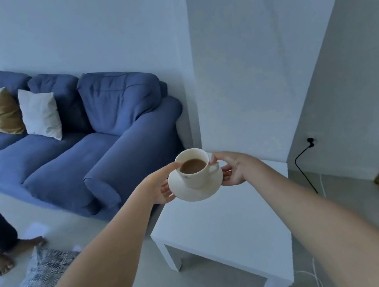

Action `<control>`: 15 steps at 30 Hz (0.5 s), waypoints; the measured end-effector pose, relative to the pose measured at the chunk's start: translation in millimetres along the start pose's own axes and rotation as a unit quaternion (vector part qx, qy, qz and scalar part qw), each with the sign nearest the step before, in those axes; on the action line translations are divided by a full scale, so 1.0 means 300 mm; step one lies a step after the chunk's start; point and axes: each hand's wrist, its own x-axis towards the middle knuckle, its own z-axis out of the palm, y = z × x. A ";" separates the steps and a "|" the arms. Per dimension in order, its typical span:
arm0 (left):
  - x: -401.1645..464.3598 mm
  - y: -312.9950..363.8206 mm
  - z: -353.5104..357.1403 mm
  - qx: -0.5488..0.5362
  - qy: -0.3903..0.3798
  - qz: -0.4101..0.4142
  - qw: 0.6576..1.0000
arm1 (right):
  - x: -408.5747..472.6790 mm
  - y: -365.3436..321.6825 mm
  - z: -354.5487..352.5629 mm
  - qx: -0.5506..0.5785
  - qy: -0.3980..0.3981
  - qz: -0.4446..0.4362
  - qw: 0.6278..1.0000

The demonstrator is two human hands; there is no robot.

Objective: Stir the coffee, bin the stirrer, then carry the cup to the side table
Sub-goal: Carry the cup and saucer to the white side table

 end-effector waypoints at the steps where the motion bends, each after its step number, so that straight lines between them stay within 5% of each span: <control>1: 0.037 0.023 0.011 0.006 -0.007 -0.003 1.000 | 0.028 -0.014 -0.011 0.009 0.005 0.003 1.000; 15: 0.525 0.246 0.202 0.107 -0.107 -0.065 0.986 | 0.375 -0.128 -0.160 0.143 0.101 0.007 0.985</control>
